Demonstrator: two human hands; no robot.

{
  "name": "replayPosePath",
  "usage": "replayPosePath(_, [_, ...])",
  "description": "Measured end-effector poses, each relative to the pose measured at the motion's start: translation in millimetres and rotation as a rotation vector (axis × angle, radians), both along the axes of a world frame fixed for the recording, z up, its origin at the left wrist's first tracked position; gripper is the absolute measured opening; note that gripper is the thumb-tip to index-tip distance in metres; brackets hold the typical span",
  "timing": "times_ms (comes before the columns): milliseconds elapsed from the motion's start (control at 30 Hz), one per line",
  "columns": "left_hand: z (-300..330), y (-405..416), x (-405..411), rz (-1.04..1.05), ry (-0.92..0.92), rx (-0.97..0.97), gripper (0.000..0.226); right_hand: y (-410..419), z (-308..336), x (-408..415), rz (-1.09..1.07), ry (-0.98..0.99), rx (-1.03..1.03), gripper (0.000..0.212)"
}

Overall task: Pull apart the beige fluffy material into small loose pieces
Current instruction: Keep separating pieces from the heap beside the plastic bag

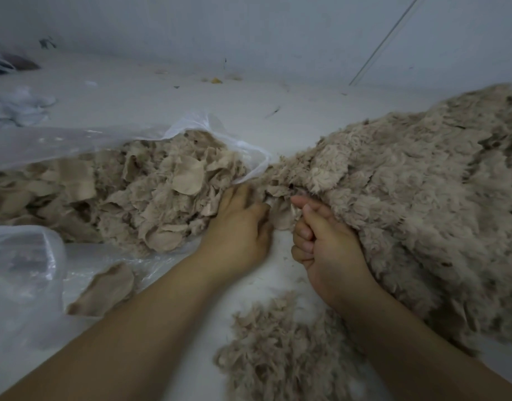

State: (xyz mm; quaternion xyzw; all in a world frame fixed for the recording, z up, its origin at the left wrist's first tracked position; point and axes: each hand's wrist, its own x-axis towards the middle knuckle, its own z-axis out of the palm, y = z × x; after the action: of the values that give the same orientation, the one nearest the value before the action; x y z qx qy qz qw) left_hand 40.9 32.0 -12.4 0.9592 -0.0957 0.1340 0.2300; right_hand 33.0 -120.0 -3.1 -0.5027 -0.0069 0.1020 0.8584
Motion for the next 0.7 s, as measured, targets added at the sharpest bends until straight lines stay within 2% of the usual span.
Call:
replayPosePath(100, [-2.0,-2.2,1.7,-0.014,0.113,0.159,0.041,0.3,-0.1,0.1,-0.005,-0.005,-0.004,0.023])
replayPosePath(200, [-1.5,-1.6,4.4,-0.019,0.136,0.113,0.04,0.1,-0.5,-0.2,-0.008,-0.009,-0.012,0.023])
replayPosePath(300, [7.4,-3.1,-0.2,-0.086,0.144,-0.013,0.025,-0.5,-0.5,-0.4,-0.006,-0.002,-0.005,0.022])
replayPosePath(500, [22.1,-7.9,-38.8,-0.299,0.197,-0.194,0.02,-0.7,0.4,-0.5,-0.001,0.0,-0.026,0.023])
replayPosePath(600, [33.1,-9.5,-47.1,-0.137,0.178,-0.414,0.013,-2.1,-0.3,-0.6,0.003,-0.004,-0.077,0.025])
replayPosePath(700, [37.2,-7.1,-45.9,-0.008,0.157,-0.655,0.022,-3.3,-1.4,-0.1,0.025,-0.023,-0.126,0.028])
